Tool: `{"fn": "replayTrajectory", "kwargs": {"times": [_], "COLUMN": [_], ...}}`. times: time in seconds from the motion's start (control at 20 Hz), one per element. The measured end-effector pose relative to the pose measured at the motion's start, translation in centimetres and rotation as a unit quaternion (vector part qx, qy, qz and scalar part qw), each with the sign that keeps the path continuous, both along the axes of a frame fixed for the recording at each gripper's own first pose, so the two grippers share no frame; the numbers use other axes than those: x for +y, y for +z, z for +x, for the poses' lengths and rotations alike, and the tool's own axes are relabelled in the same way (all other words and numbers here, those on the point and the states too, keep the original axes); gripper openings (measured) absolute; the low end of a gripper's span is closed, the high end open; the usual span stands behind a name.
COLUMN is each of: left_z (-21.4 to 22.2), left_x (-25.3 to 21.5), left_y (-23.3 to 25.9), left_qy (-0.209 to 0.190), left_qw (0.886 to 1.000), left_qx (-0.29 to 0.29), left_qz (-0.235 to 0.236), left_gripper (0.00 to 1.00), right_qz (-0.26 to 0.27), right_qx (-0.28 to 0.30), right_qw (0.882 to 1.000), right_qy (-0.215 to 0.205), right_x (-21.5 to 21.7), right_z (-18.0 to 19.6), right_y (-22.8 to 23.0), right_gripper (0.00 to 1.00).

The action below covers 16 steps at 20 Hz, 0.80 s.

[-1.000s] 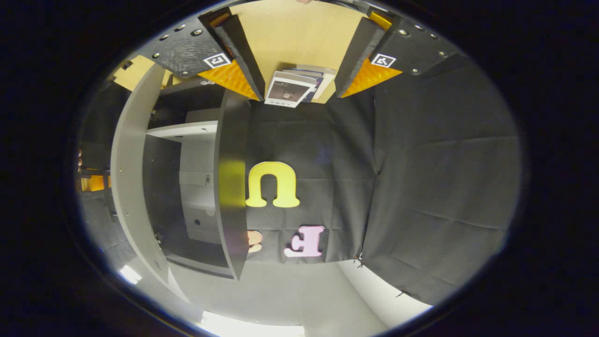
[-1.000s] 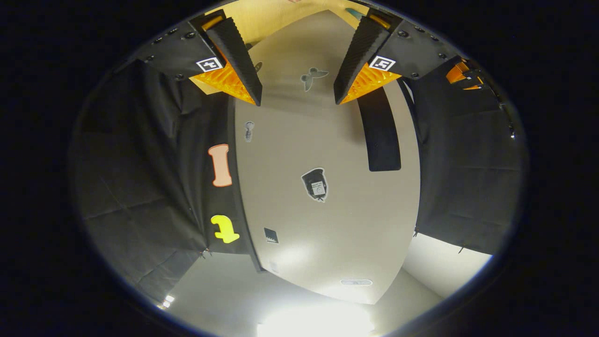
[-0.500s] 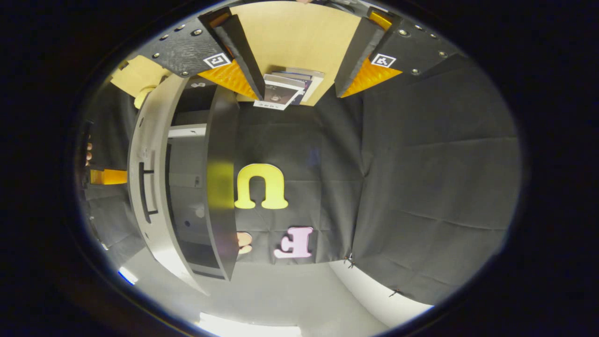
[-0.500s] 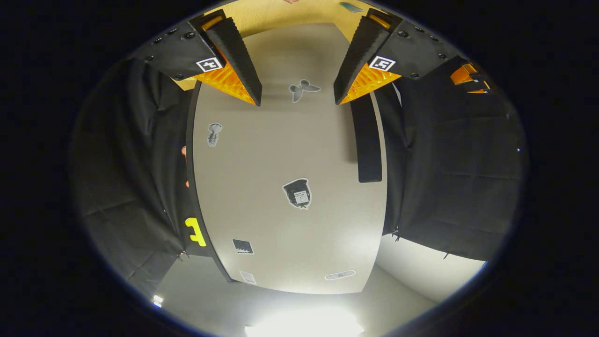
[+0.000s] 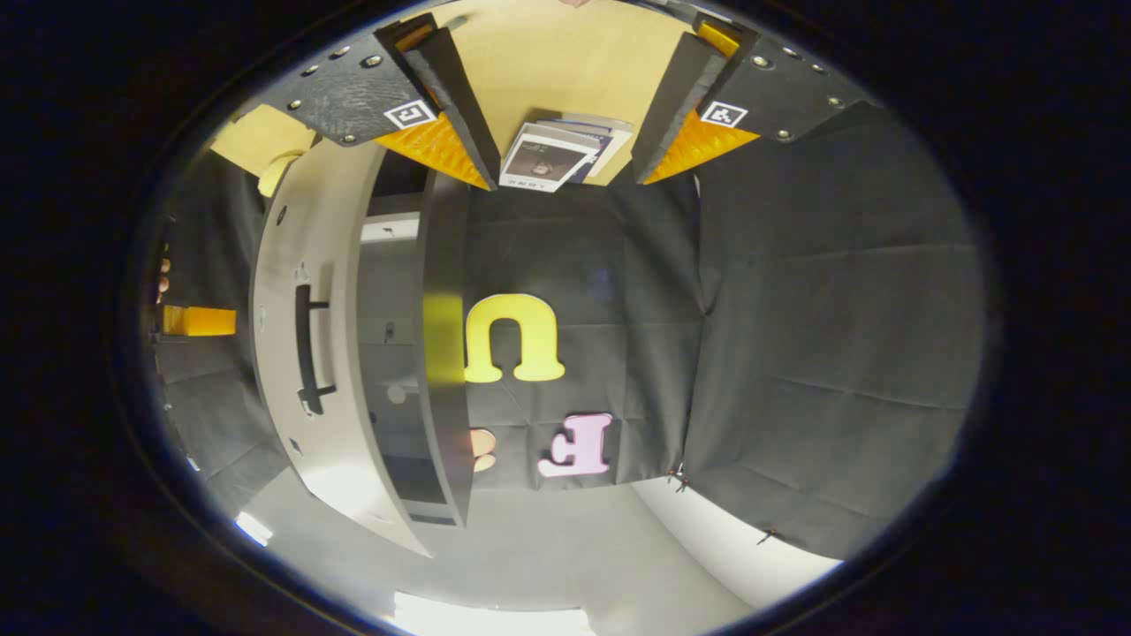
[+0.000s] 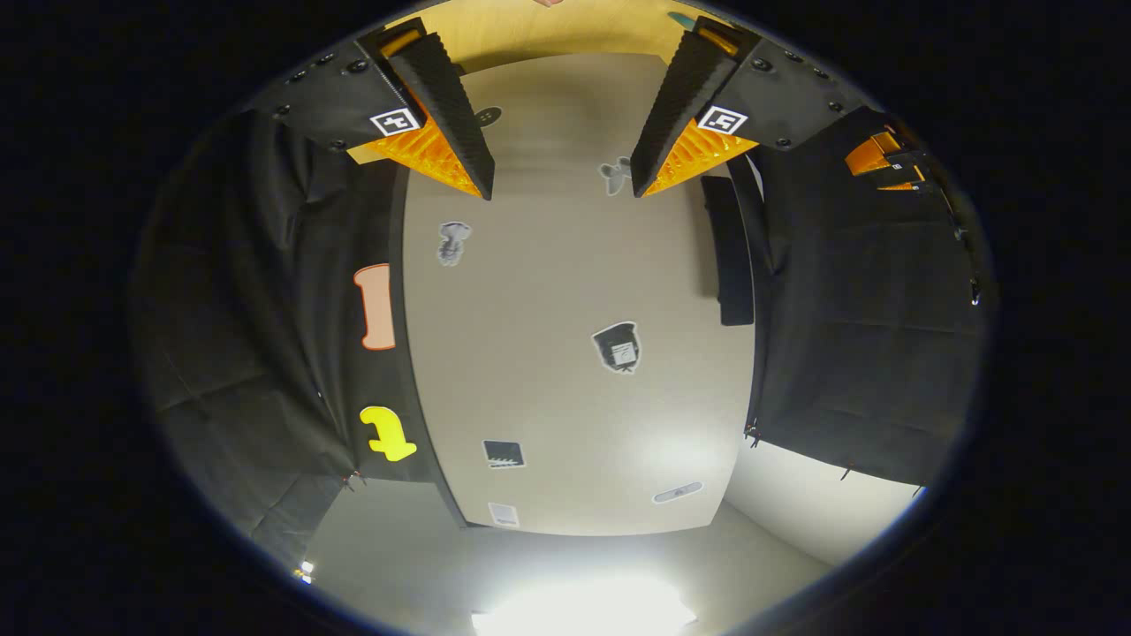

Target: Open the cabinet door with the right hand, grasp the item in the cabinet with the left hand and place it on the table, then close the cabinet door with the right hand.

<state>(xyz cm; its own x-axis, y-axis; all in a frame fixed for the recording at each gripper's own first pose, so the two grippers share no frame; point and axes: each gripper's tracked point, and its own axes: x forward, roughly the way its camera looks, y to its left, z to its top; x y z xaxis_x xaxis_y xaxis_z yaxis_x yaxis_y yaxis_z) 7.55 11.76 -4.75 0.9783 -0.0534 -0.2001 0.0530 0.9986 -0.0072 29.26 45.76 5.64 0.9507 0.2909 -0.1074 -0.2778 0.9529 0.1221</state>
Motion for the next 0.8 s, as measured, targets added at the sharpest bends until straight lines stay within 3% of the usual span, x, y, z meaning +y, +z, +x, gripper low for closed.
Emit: {"fn": "replayTrajectory", "kwargs": {"times": [0.5, 0.8], "left_z": [0.5, -0.7], "left_x": [-12.7, -19.1], "left_y": [3.5, 4.0], "left_qy": [-0.051, -0.050], "left_qw": [0.998, 0.998], "left_qx": [-0.033, -0.031], "left_qz": [0.004, 0.009], "left_gripper": [0.90, 0.90], "right_qz": [0.001, -0.015], "right_qx": [0.004, 0.009], "right_qw": [0.998, 0.996], "right_qy": [-0.066, -0.088], "right_x": [-12.7, -18.8], "right_z": [-0.8, -1.1], "right_y": [-1.8, -3.8], "right_gripper": [0.98, 0.98]}}
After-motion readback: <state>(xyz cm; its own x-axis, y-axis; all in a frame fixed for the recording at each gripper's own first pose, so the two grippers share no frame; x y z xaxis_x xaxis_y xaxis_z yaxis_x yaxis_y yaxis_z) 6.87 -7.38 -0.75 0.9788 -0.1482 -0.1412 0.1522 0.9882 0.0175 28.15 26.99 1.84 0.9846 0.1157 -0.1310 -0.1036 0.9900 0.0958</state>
